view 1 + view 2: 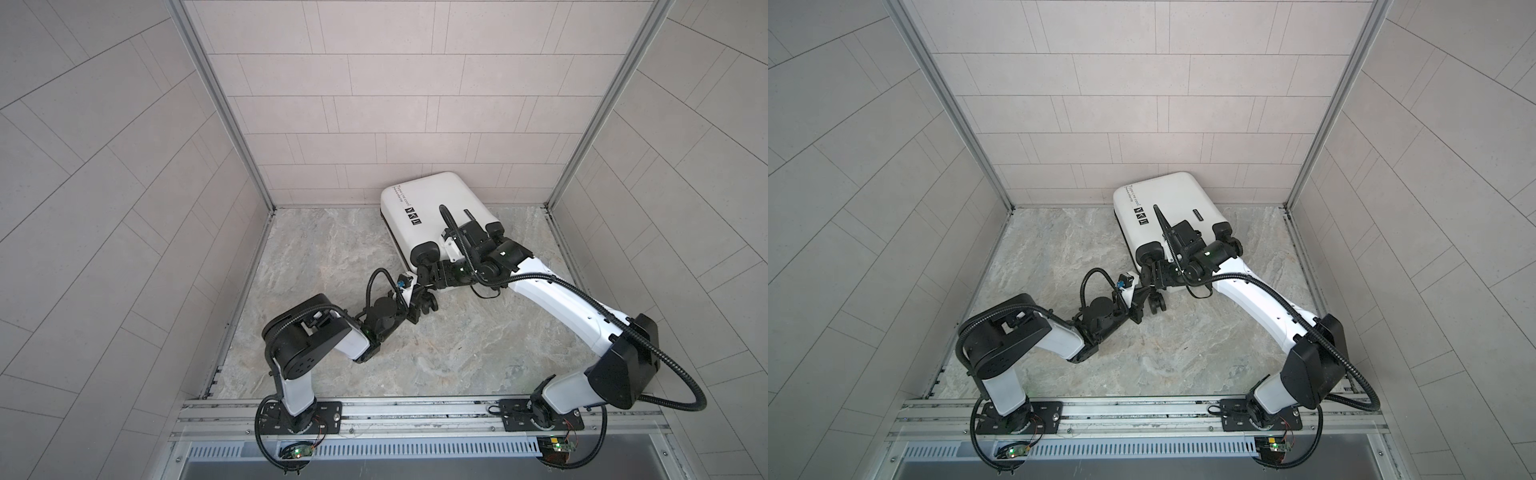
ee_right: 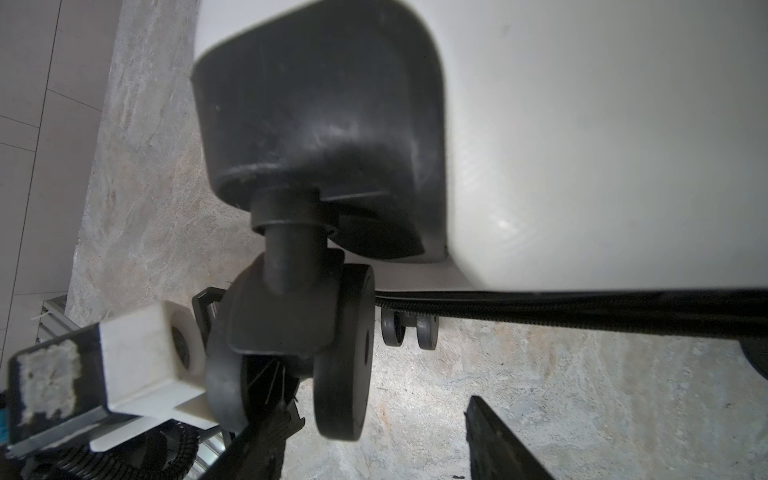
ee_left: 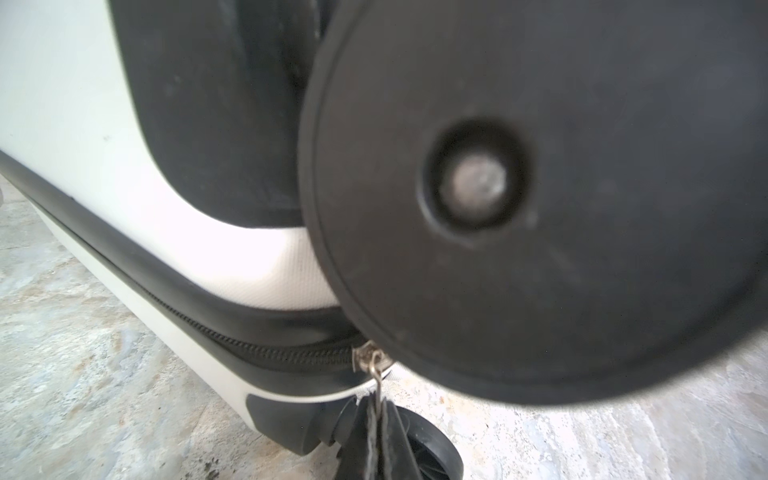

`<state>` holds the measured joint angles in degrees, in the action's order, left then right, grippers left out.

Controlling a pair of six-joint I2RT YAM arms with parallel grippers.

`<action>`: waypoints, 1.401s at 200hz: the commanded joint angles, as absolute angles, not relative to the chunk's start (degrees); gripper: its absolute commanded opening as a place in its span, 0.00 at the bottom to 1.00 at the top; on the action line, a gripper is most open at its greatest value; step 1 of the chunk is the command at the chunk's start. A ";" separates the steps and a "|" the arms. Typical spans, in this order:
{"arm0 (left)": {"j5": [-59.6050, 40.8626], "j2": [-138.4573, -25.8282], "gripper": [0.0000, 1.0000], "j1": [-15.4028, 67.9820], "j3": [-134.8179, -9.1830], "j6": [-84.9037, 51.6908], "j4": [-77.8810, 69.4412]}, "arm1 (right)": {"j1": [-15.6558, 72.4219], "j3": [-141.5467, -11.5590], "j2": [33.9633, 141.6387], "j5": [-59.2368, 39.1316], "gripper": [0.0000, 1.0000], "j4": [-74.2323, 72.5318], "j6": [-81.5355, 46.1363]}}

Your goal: Pack the luggage

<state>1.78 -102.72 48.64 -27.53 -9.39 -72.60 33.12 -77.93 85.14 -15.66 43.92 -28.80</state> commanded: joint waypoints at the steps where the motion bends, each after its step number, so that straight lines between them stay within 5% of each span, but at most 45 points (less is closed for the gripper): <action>1: 0.13 -100.26 0.00 48.69 -26.73 -8.35 -76.27 | 34.01 -80.54 85.61 -16.62 0.70 43.30 -29.27; 214: -0.97 -101.85 0.00 48.69 -27.16 -8.39 -76.24 | 34.77 -88.17 91.49 -14.68 0.71 46.15 -28.29; 280: -1.30 -101.69 0.00 48.61 -27.33 -8.37 -76.29 | 34.70 -92.34 96.69 -13.84 0.56 46.84 -27.26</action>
<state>1.06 -102.41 48.38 -26.96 -9.15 -72.90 34.50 -90.08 95.20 -14.79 45.60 -28.21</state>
